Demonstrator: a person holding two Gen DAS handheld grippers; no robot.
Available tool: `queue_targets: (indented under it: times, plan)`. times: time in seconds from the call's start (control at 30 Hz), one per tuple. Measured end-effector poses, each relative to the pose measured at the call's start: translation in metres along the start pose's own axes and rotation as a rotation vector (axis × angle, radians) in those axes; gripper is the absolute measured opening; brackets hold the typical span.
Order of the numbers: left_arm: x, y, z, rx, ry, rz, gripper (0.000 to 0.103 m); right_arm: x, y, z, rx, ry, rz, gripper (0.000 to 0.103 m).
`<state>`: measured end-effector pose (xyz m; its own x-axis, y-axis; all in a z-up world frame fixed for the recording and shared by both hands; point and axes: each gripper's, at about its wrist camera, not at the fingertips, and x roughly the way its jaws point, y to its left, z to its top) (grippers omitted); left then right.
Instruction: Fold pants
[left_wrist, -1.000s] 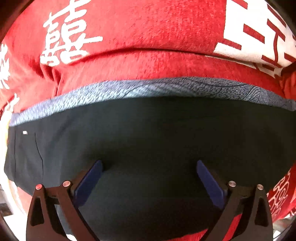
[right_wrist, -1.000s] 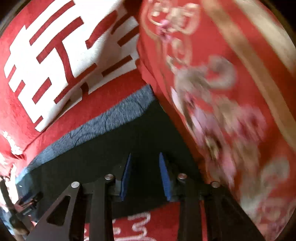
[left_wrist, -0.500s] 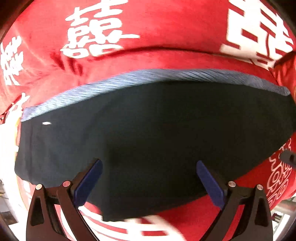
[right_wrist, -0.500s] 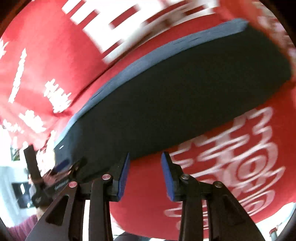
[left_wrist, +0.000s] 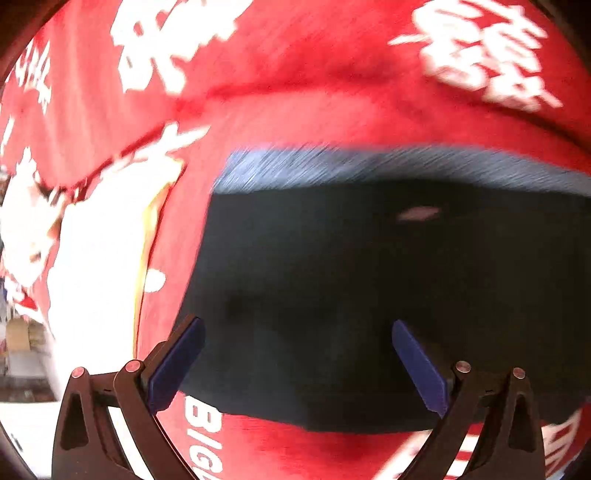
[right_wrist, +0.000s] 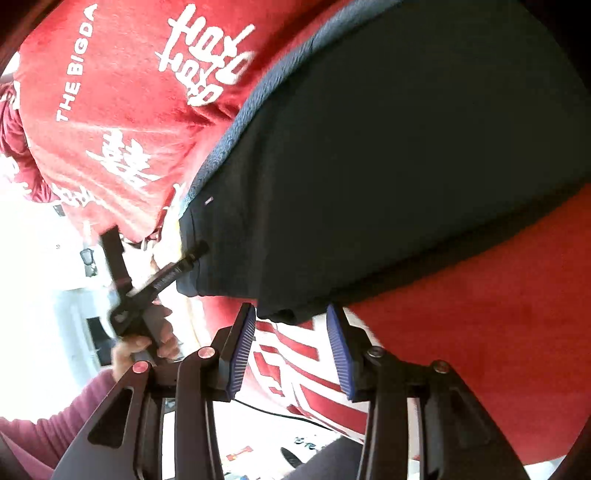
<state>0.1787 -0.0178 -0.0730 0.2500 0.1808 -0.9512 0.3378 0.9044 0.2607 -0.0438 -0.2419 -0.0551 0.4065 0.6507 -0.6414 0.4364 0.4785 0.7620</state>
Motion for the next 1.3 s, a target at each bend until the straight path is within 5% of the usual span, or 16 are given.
queue_targets:
  times: [0.13, 0.33, 0.37, 0.4, 0.57, 0.67, 0.83, 0.93, 1.07, 1.17, 1.3]
  plan:
    - [0.017, 0.027, -0.010, -0.073, 0.003, -0.159, 0.103, 0.012, 0.000, 0.003, 0.022, -0.012, 0.034, 0.044]
    - [0.026, 0.040, -0.004, -0.009, -0.027, -0.231, 0.103, 0.027, -0.006, 0.014, 0.101, -0.025, 0.084, 0.044]
    - [0.027, 0.042, -0.002, 0.007, -0.022, -0.240, 0.103, 0.029, -0.004, 0.019, 0.108, -0.025, 0.074, 0.033]
    - [0.025, 0.040, -0.001, 0.018, -0.019, -0.242, 0.103, 0.029, 0.001, 0.023, 0.095, -0.029, 0.042, 0.015]
    - [0.029, 0.046, 0.007, 0.075, -0.023, -0.260, 0.103, 0.012, 0.036, 0.016, -0.060, -0.076, -0.067, 0.011]
    - [0.027, 0.044, 0.004, 0.092, -0.043, -0.247, 0.103, 0.024, 0.010, -0.001, -0.018, -0.038, -0.152, 0.010]
    - [0.020, 0.037, 0.004, 0.077, -0.008, -0.209, 0.103, 0.017, 0.002, -0.011, 0.000, -0.042, -0.130, 0.010]
    - [-0.005, 0.019, 0.001, 0.060, 0.005, -0.152, 0.103, 0.003, 0.007, -0.015, -0.032, 0.004, -0.184, 0.012]
    - [-0.044, -0.024, -0.002, 0.098, -0.055, -0.255, 0.103, -0.042, 0.015, -0.008, -0.117, -0.092, -0.288, 0.035]
    - [-0.062, -0.083, -0.006, 0.185, -0.083, -0.340, 0.103, -0.069, 0.014, 0.015, -0.150, -0.196, -0.373, 0.036]
    - [-0.054, -0.156, -0.018, 0.309, -0.045, -0.326, 0.103, -0.074, -0.016, 0.044, -0.046, -0.205, -0.436, 0.035]
